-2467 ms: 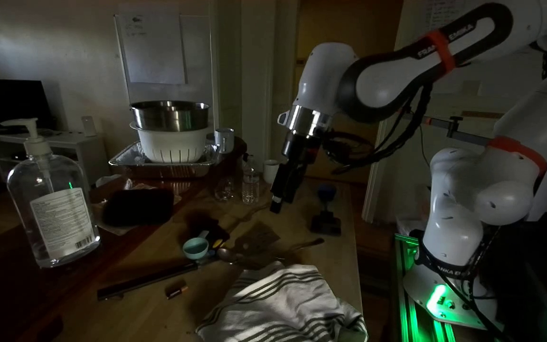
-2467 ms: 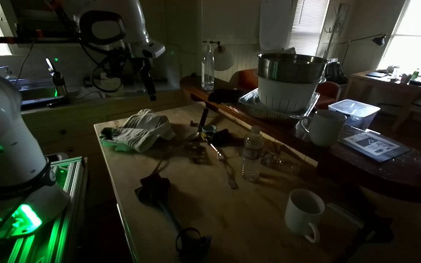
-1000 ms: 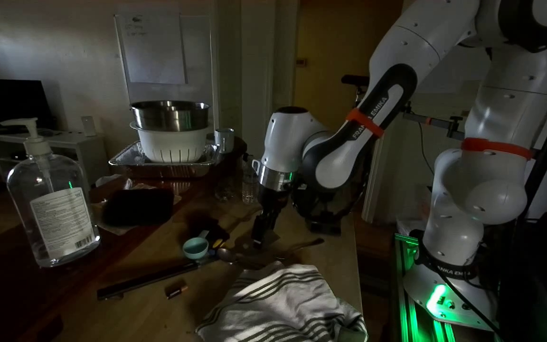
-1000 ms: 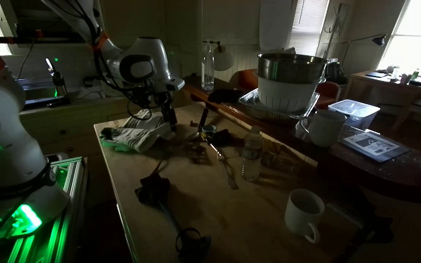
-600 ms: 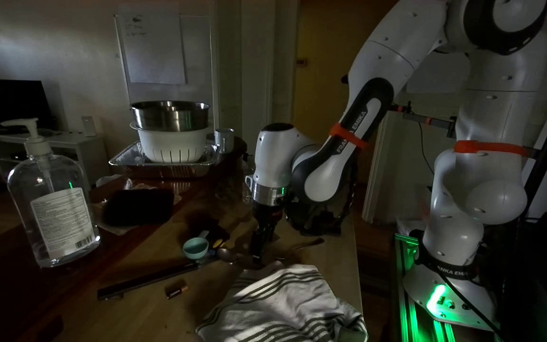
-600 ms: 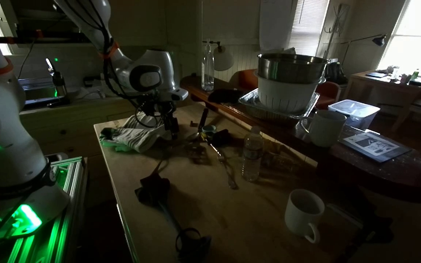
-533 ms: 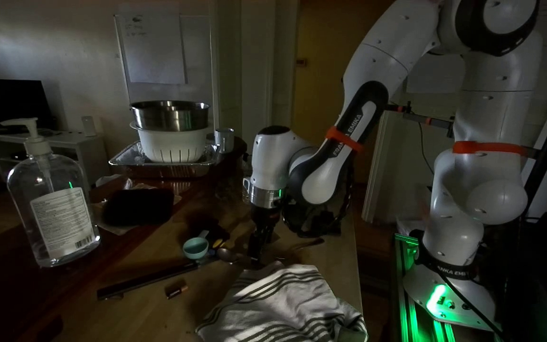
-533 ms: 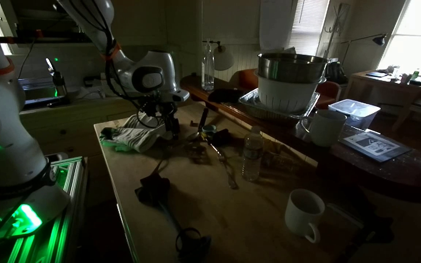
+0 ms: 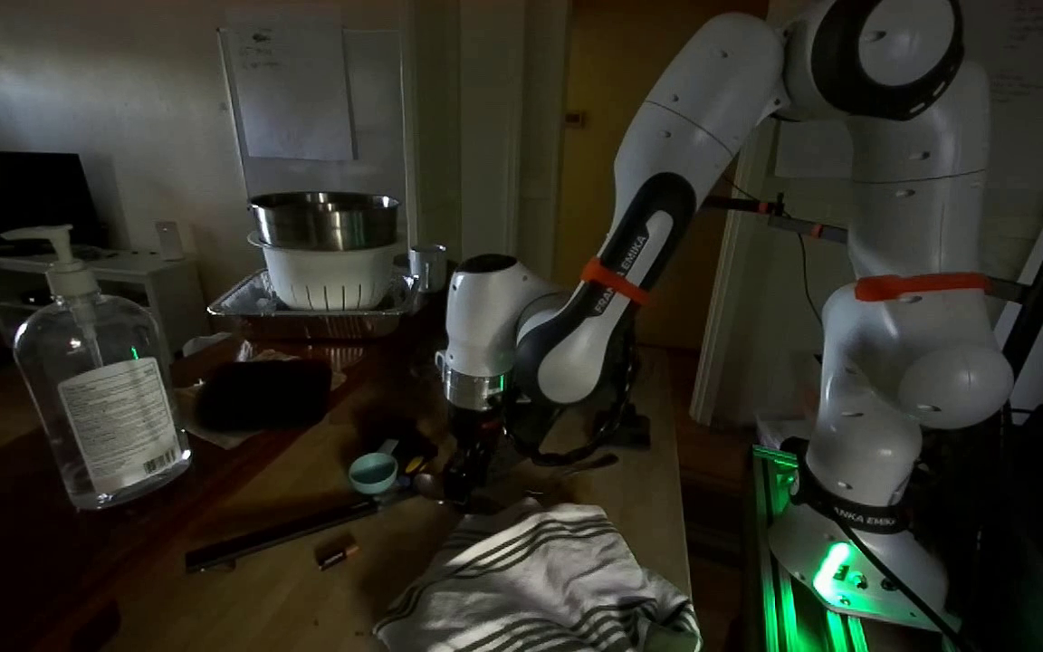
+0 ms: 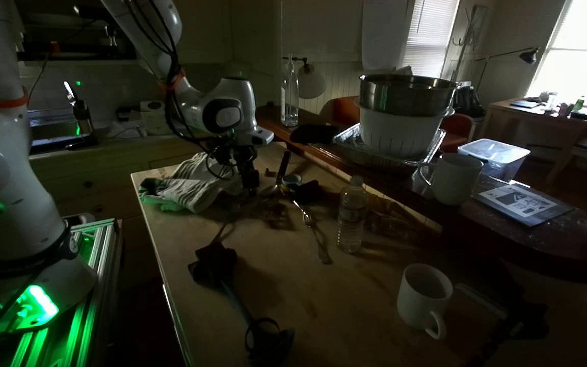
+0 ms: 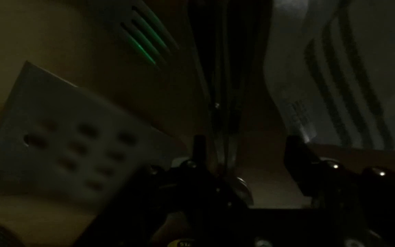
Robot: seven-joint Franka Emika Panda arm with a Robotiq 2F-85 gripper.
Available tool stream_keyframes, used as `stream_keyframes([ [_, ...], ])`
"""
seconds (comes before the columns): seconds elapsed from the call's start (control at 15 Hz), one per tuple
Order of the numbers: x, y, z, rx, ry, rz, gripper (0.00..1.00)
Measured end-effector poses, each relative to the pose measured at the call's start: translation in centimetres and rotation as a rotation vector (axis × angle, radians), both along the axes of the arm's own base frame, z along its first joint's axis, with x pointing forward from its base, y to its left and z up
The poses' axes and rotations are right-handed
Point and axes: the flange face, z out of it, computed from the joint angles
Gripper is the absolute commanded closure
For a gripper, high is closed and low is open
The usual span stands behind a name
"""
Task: Put one spoon in the cup
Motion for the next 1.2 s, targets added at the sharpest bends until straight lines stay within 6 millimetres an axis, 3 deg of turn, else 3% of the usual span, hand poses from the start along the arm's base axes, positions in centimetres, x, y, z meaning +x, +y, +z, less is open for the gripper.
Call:
stream_keyframes([
  [0.13,0.28,0.75,-0.18,0.0,0.002,-0.001,0.68],
  [0.53,0.69,1.04,-0.42,-0.012,0.014,-0.027,0.59],
  [1.2,0.38,1.14,-0.8,-0.05,0.043,-0.039,0.61],
])
